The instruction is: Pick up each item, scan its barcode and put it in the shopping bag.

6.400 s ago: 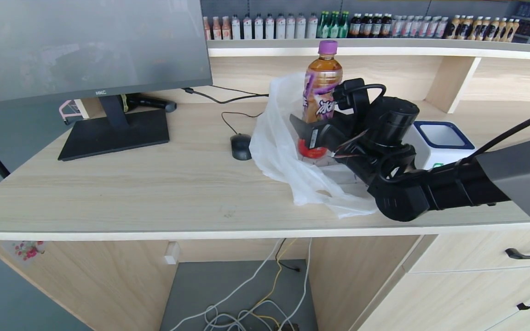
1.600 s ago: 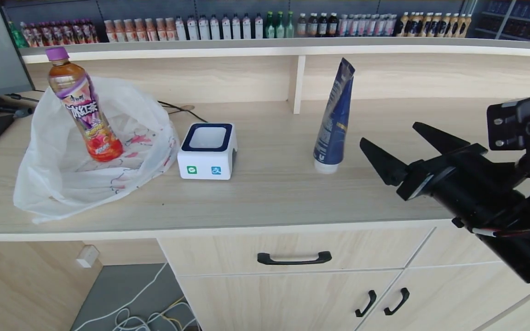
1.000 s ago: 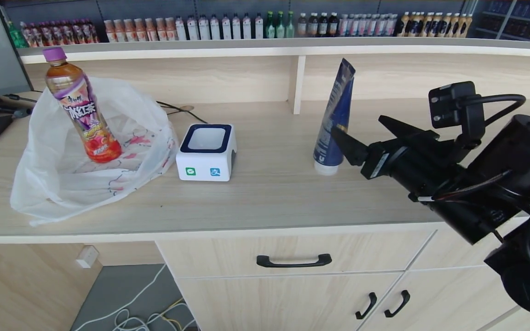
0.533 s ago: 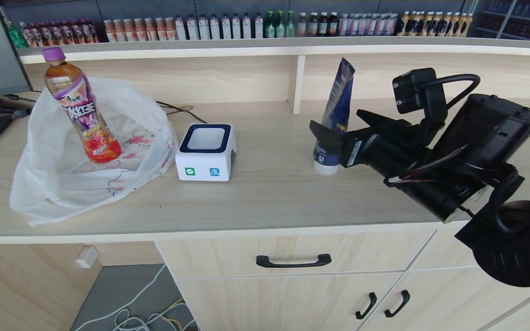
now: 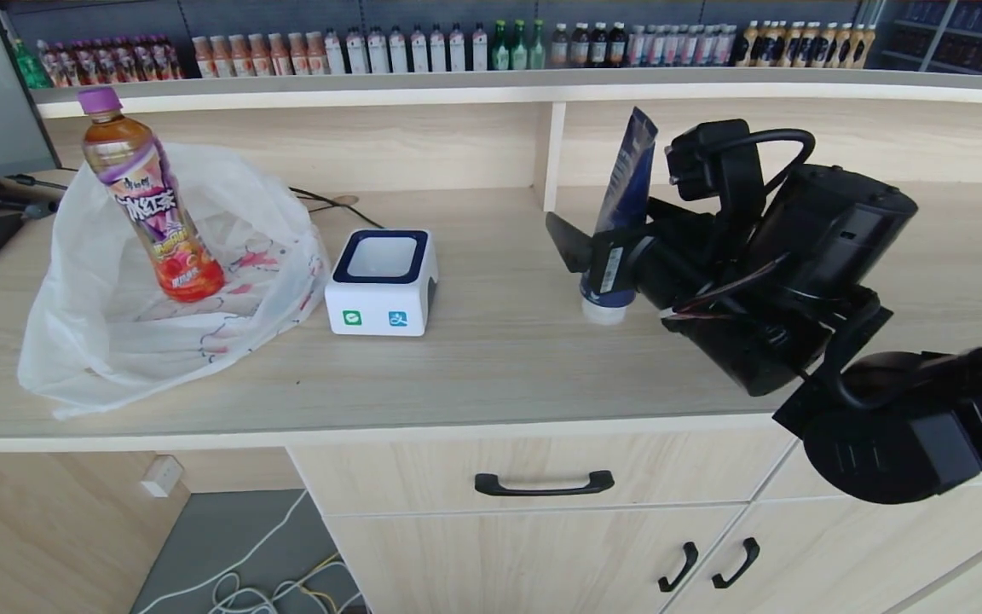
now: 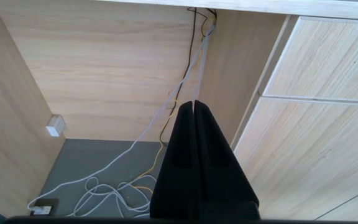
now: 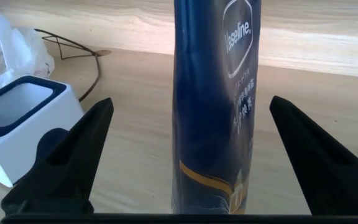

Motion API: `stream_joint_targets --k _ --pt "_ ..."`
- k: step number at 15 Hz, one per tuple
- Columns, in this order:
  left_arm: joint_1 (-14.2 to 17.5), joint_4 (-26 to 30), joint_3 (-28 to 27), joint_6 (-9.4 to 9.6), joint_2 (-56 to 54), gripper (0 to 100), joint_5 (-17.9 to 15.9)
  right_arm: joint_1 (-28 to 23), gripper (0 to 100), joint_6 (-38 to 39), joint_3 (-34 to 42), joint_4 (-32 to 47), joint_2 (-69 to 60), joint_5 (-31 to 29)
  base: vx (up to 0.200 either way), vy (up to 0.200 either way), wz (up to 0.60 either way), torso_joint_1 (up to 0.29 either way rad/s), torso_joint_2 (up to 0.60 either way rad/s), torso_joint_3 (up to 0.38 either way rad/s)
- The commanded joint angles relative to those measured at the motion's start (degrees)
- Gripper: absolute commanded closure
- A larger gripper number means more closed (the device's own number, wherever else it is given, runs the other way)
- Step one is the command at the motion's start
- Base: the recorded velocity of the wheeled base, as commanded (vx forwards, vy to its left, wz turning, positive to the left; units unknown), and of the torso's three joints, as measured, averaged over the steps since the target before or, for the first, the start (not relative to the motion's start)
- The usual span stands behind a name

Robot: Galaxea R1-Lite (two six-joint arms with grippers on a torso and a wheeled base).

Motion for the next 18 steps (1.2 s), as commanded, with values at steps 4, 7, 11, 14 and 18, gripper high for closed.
stream_joint_targets --k 4,7,11,14,18 --pt "0.0 0.0 0.0 -0.01 -0.02 100 0.0 -0.51 0 0.71 -1.75 2.04 2.02 -2.7 0.0 0.0 0.0 0.0 0.0 0.0" --pt "0.0 0.0 0.0 -0.01 -0.02 100 0.0 -1.57 0 0.89 -1.66 2.04 2.64 -2.78 0.0 0.0 0.0 0.0 0.0 0.0" --pt "0.0 0.0 0.0 -0.01 -0.02 100 0.0 -2.89 0 2.82 -1.48 1.95 3.69 -2.7 0.0 0.0 0.0 0.0 0.0 0.0" --pt "0.0 0.0 0.0 -0.01 -0.02 100 0.0 -2.89 0 2.82 -2.98 2.04 4.13 -2.52 0.0 0.0 0.0 0.0 0.0 0.0" --pt "0.0 0.0 0.0 -0.01 -0.02 100 0.0 -2.89 0 2.82 -4.03 2.04 4.84 -2.43 0.0 0.0 0.0 0.0 0.0 0.0"
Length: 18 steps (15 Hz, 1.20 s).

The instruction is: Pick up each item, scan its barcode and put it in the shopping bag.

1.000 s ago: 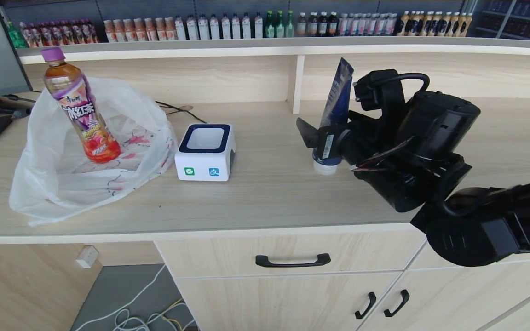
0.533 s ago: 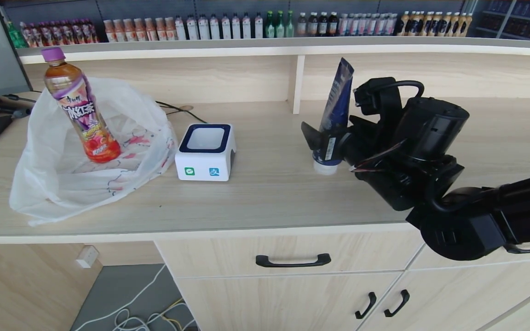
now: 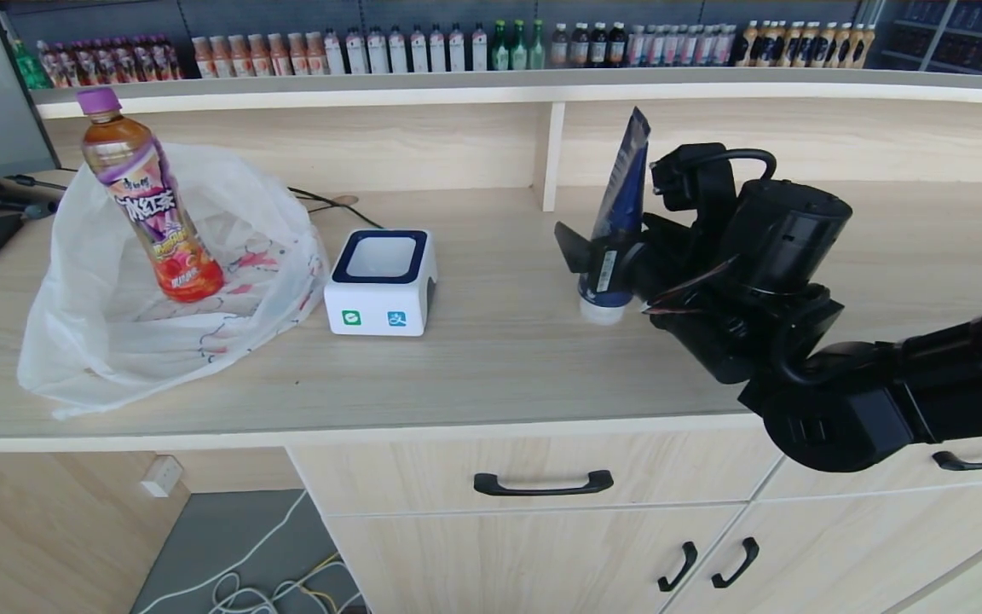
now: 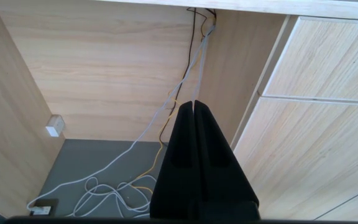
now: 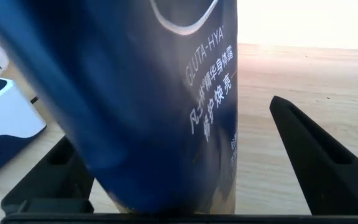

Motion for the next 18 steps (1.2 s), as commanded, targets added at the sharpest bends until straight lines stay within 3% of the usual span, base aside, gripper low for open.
stream_joint_targets --k 1,18 --pt "0.0 0.0 0.0 -0.01 -0.02 100 0.0 0.04 100 -0.07 -0.12 -0.02 0.45 0.05 0.0 0.0 0.0 0.0 0.0 0.0" --pt "0.0 0.0 0.0 -0.01 -0.02 100 0.0 0.48 100 0.11 0.76 -0.02 -5.26 0.41 0.0 0.0 0.0 0.0 0.0 0.0"
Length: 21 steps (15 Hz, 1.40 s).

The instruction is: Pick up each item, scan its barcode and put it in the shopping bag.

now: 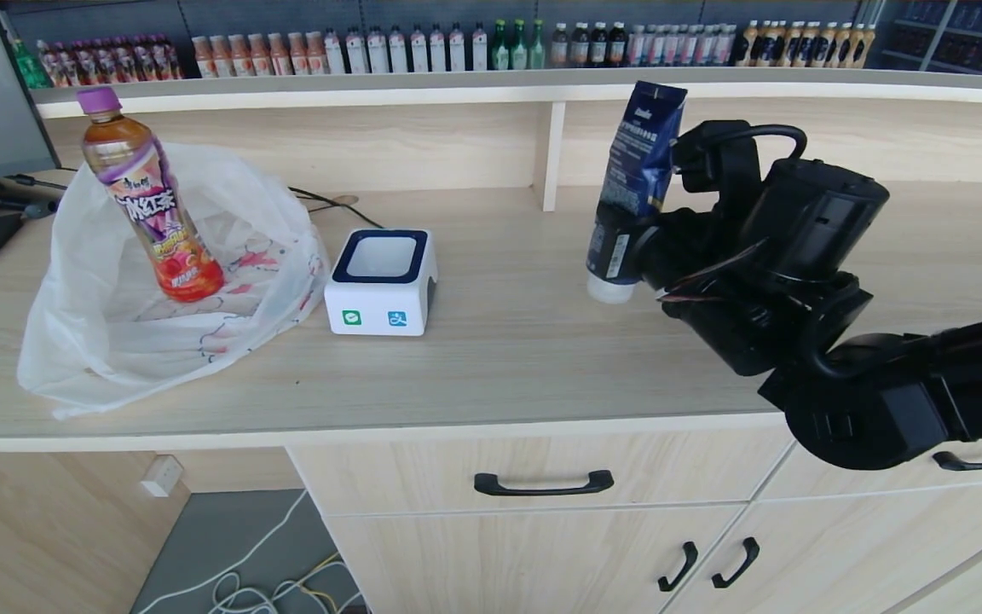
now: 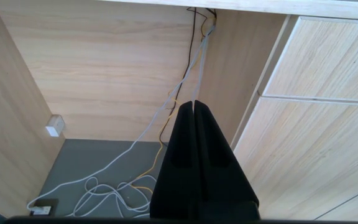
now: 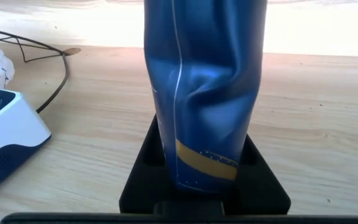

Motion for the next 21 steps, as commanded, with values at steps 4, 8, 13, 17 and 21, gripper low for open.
stream_joint_targets --k 4,8,13,17,21 --pt "0.0 0.0 0.0 -0.01 -0.02 100 0.0 1.43 100 0.58 9.98 -0.51 -13.02 1.4 0.0 0.0 0.0 0.0 0.0 0.0" --pt "0.0 0.0 0.0 -0.01 -0.02 100 0.0 3.8 100 3.39 23.16 -0.6 -27.08 1.31 0.0 0.0 0.0 0.0 0.0 0.0" --pt "0.0 0.0 0.0 -0.01 -0.02 100 0.0 4.33 100 6.38 35.73 -0.86 -37.89 1.31 0.0 0.0 0.0 0.0 0.0 0.0" --pt "0.0 0.0 0.0 -0.01 -0.02 100 0.0 5.74 100 8.4 36.17 -0.86 -38.33 2.1 0.0 0.0 0.0 0.0 0.0 0.0" --pt "0.0 0.0 0.0 -0.01 -0.02 100 0.0 7.05 100 11.92 34.94 -0.6 -37.98 14.58 0.0 0.0 0.0 0.0 0.0 0.0"
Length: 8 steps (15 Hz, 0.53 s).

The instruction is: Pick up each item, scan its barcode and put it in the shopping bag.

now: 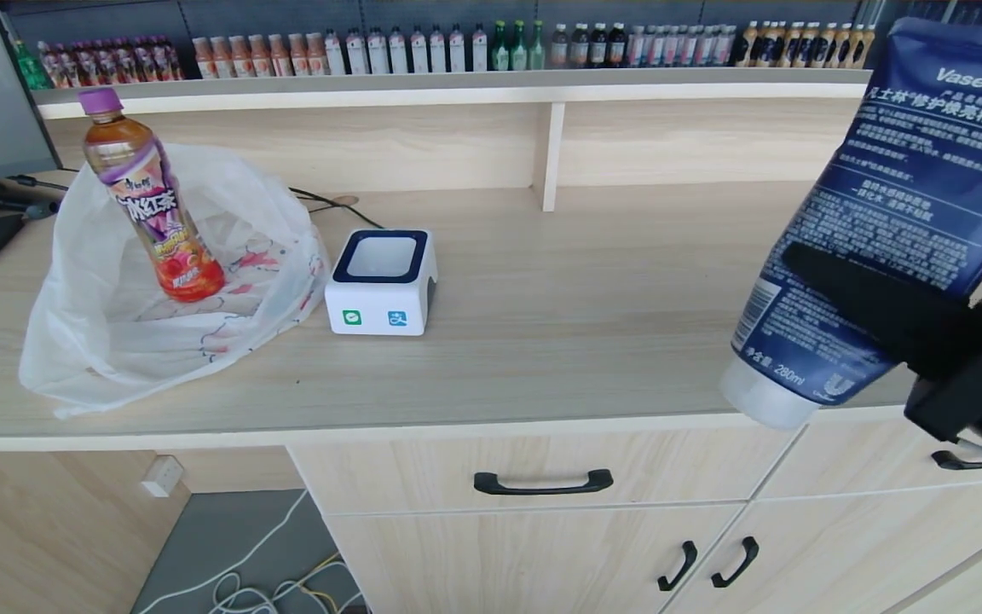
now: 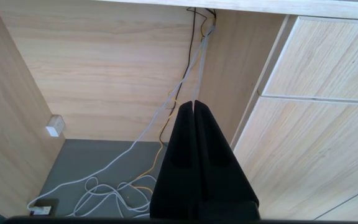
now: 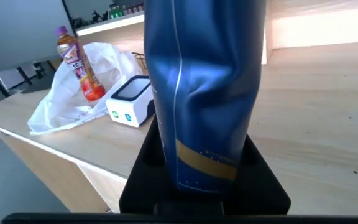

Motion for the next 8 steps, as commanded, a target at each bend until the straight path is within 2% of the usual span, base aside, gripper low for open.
stream_joint_targets --k 1,2,3,4,8 --pt "0.0 0.0 0.0 -0.01 -0.02 100 0.0 0.23 100 2.6 0.93 0.02 -0.21 6.93 0.0 0.0 0.0 0.0 0.0 0.0" --pt "0.0 0.0 0.0 -0.01 -0.02 100 0.0 0.23 100 3.39 1.28 0.02 -0.3 8.42 0.0 0.0 0.0 0.0 0.0 0.0" --pt "0.0 0.0 0.0 -0.01 -0.02 100 0.0 0.23 100 7.26 1.63 -0.06 -0.12 12.73 0.0 0.0 0.0 0.0 0.0 0.0" --pt "0.0 0.0 0.0 -0.01 -0.02 100 0.0 0.23 100 9.9 1.63 0.02 0.05 14.49 0.0 0.0 0.0 0.0 0.0 0.0" --pt "0.0 0.0 0.0 -0.01 -0.02 100 0.0 0.58 100 17.28 0.49 -0.24 1.11 17.3 0.0 0.0 0.0 0.0 0.0 0.0"
